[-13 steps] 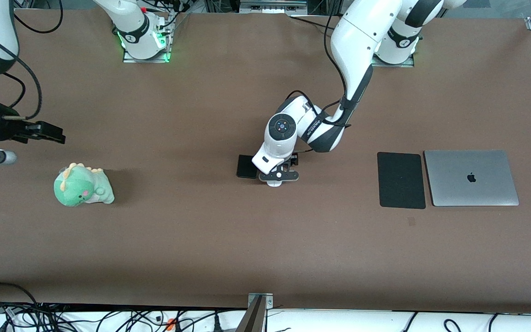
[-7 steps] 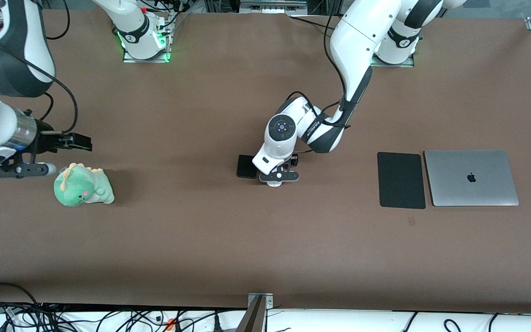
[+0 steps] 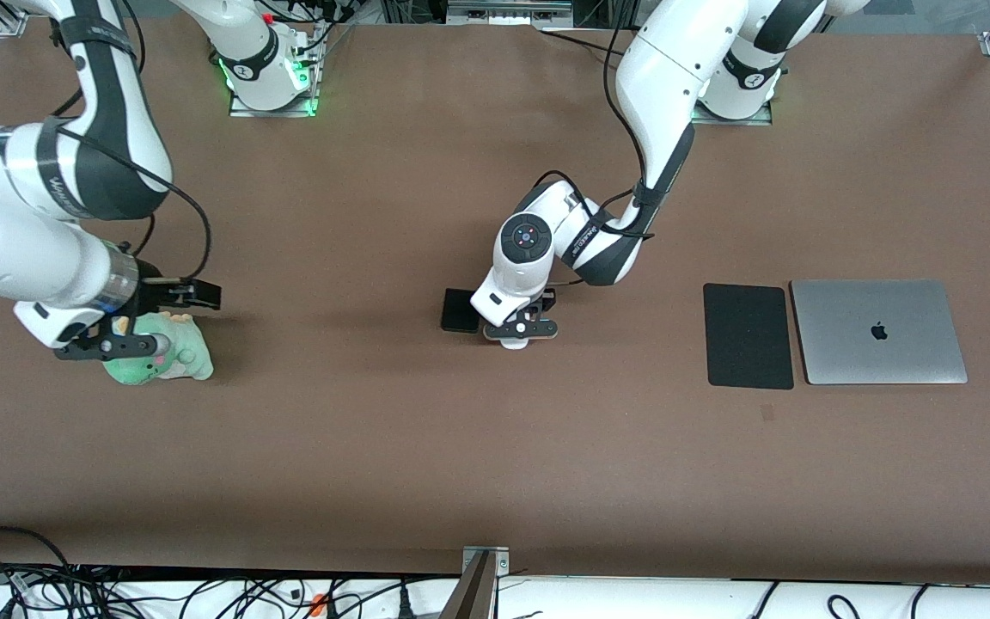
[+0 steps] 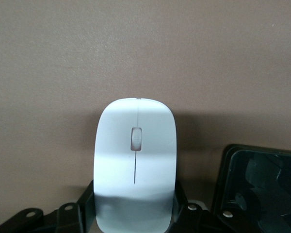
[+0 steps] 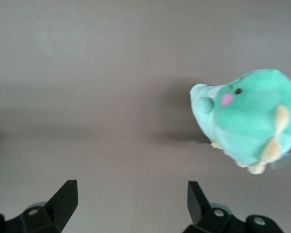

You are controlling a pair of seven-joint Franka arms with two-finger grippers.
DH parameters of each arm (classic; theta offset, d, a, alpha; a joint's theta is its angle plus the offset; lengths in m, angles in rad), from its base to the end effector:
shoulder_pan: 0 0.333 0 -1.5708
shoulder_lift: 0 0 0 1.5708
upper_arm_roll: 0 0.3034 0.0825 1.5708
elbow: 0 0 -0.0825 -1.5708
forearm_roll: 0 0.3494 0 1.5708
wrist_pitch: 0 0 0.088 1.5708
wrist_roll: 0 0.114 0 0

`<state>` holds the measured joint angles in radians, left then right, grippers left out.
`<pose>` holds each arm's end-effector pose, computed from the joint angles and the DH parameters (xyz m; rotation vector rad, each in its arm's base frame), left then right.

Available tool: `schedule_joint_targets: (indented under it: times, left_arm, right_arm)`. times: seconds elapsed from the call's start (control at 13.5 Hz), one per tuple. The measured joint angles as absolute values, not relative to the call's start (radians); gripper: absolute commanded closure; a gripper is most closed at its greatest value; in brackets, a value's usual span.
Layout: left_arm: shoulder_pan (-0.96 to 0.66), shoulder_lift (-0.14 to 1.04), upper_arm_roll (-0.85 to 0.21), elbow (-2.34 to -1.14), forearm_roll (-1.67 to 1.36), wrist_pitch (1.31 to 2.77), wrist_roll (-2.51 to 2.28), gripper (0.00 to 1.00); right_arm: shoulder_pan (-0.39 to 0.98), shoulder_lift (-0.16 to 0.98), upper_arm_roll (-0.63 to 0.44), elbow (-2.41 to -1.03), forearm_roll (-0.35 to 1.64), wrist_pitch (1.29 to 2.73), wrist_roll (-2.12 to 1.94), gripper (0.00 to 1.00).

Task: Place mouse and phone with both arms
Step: 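Lift the mouse with the left gripper while the right gripper reaches the phone, then lower the mouse onto the pad while the right gripper grasps the phone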

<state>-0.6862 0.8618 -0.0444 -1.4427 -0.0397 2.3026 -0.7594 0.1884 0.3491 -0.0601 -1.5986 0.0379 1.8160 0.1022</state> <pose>0.5144 -0.4549 0.1815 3.0934 0.1096 -0.0679 0.6028 0.0851 0.4138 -3.1345 -0.0263 0.2070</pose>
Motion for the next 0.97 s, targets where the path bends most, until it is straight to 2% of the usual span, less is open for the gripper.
schedule_joint_targets:
  times: [0.15, 0.52, 0.97]
  left_arm:
    - [-0.685, 0.862, -0.035, -1.437, -0.040, 2.303, -0.769, 0.42]
    - [-0.644, 0.825, 0.066, -1.417, -0.040, 2.262, -0.784, 0.42]
    - [-0.415, 0.680, 0.082, -1.428, -0.036, 2.136, -0.699, 0.40]
  right_arm:
    - [0.232, 0.362, -0.059, -1.599, 0.038, 1.839, 0.205, 0.00]
    - [0.309, 0.406, -0.058, -1.599, 0.039, 1.926, 0.382, 0.00]
    - [0.455, 0.492, -0.055, -1.601, 0.045, 2.105, 0.586, 0.00]
